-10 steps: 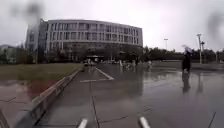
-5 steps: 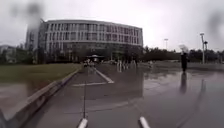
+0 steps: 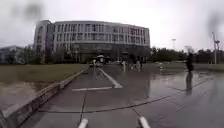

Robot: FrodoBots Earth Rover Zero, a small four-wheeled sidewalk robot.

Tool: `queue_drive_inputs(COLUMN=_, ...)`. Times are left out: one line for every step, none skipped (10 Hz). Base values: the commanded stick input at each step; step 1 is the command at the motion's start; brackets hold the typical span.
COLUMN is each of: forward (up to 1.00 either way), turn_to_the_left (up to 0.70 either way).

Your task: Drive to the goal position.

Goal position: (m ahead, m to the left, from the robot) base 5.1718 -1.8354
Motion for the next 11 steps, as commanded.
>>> queue_drive_inputs(forward=1.00, turn_to_the_left=0.02)
queue_drive_inputs(forward=1.00, turn_to_the_left=0.02)
queue_drive_inputs(forward=1.00, turn_to_the_left=0.02)
queue_drive_inputs(forward=1.00, turn_to_the_left=0.02)
queue_drive_inputs(forward=1.00, turn_to_the_left=0.02)
queue_drive_inputs(forward=1.00, turn_to_the_left=0.02)
queue_drive_inputs(forward=1.00, turn_to_the_left=0.13)
queue_drive_inputs(forward=1.00, turn_to_the_left=0.24)
queue_drive_inputs(forward=1.00, turn_to_the_left=0.32)
queue_drive_inputs(forward=1.00, turn_to_the_left=0.06)
queue_drive_inputs(forward=1.00, turn_to_the_left=0.03)
